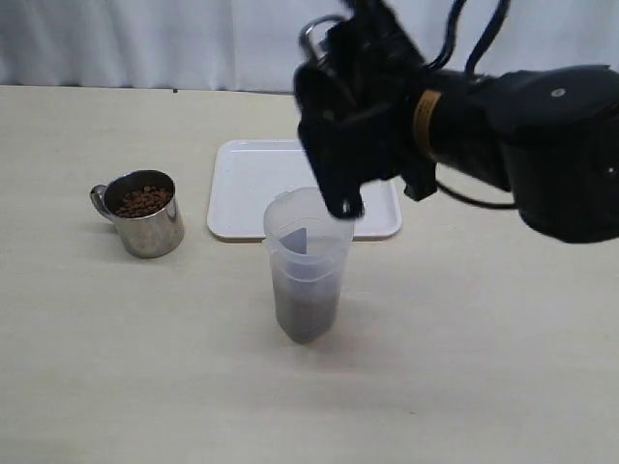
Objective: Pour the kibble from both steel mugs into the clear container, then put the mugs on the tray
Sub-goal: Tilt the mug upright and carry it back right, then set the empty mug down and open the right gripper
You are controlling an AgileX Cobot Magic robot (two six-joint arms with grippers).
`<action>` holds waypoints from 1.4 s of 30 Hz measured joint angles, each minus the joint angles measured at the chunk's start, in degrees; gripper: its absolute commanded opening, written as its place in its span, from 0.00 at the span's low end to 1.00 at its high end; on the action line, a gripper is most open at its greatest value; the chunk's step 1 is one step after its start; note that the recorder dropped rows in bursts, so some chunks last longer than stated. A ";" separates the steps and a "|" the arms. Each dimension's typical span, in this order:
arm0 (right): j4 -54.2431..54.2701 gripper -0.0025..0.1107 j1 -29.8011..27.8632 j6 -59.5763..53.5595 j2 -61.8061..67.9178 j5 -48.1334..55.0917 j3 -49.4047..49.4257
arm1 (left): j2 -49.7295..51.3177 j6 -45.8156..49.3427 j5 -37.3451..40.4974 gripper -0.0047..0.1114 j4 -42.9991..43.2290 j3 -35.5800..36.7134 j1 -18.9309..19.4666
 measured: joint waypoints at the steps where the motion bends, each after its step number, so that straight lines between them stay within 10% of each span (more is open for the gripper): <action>1: -0.11 0.06 -1.92 7.00 0.00 1.11 -0.79 | 0.00 0.00 0.00 0.04 0.00 0.00 0.00; 9: 0.54 0.06 -29.72 50.24 1.16 -31.22 -2.45 | 0.00 0.00 0.00 0.04 0.00 0.00 0.00; 17: 13.80 0.06 -49.07 34.04 15.09 -73.11 5.11 | 0.00 0.00 0.00 0.04 0.00 0.00 0.00; 23: 20.49 0.06 -50.97 14.52 25.97 -82.32 9.12 | 0.00 0.00 0.00 0.04 0.00 0.00 0.00; 35: 28.70 0.07 -51.10 10.55 36.57 -82.49 9.12 | 0.00 0.00 0.00 0.04 0.00 0.00 0.00; 42: 31.42 0.37 -51.10 8.28 38.07 -82.27 9.12 | 0.00 0.00 0.00 0.04 0.00 0.00 0.00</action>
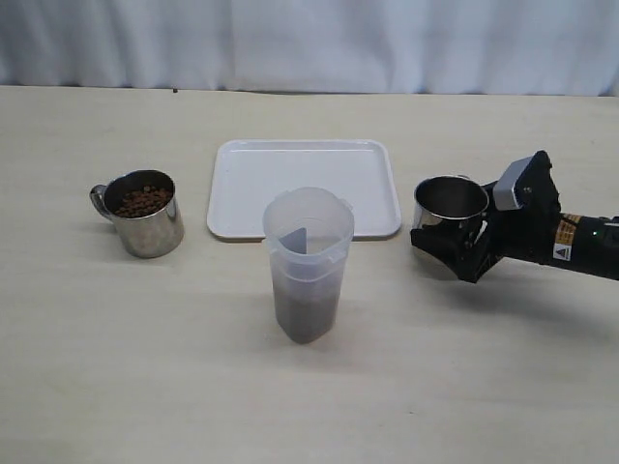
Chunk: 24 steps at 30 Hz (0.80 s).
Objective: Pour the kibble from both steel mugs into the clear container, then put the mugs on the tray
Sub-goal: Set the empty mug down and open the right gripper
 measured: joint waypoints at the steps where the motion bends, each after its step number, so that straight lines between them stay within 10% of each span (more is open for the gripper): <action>1: 0.00 0.45 0.00 -0.15 0.08 0.00 0.00 | 0.00 0.00 0.00 0.04 0.00 0.00 0.00; 8: 0.08 0.71 0.00 -0.61 0.13 -0.10 0.07 | 0.00 0.00 0.00 0.04 0.00 0.00 0.00; 24: -5.44 0.71 -0.12 4.58 -8.23 -0.60 0.12 | 0.00 0.00 0.00 0.04 0.00 0.00 0.00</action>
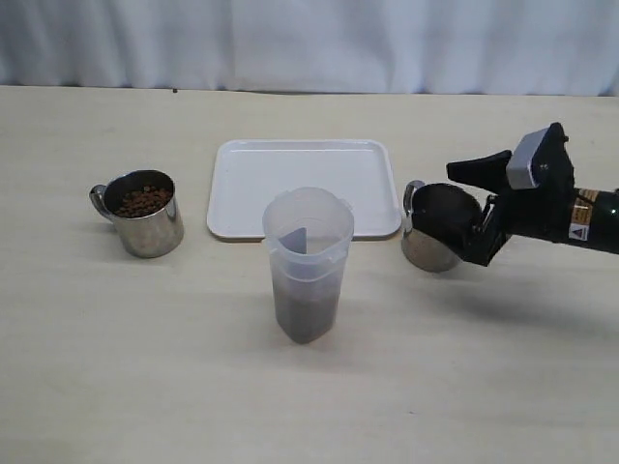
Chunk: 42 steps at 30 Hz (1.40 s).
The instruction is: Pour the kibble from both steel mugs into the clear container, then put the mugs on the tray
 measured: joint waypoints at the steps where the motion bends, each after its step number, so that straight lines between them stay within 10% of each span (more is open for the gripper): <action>1: -0.77 0.71 -0.10 1.58 -1.15 0.00 0.09 | 0.00 0.00 0.00 0.04 0.00 0.00 0.00; 5: -3.43 0.53 -0.10 17.62 -11.10 8.81 0.13 | 0.00 0.00 0.00 0.04 0.00 0.00 0.00; 8: -6.26 0.07 -0.10 31.28 -20.61 20.84 1.89 | 0.00 0.00 0.00 0.04 0.00 0.00 0.00; 21: 49.19 0.06 -0.21 -2.87 -76.48 30.59 42.59 | 0.00 0.10 0.00 0.04 0.00 0.00 0.00; 30: 37.93 0.06 -0.21 17.13 -109.11 62.34 43.15 | 0.00 0.10 0.00 0.04 0.00 0.00 0.00; 42: 41.96 0.06 17.15 11.51 -111.97 66.54 43.15 | 0.00 0.10 0.00 0.04 0.00 0.00 0.00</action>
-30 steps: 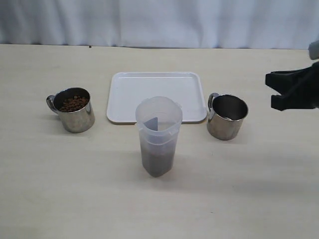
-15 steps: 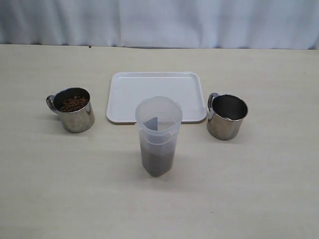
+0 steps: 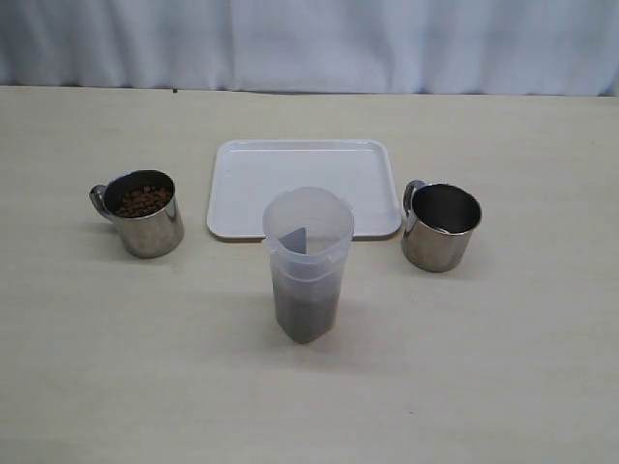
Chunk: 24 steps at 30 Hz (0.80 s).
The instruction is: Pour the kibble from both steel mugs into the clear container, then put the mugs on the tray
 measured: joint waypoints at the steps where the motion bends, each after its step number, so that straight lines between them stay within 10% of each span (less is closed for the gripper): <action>1: 0.00 0.06 0.70 0.00 0.00 0.00 0.00 | 0.00 0.00 0.00 0.04 0.00 0.00 0.00; 24: 9.96 0.06 2.56 11.08 0.00 0.10 0.00 | 0.00 -0.12 0.00 0.04 0.00 0.00 0.00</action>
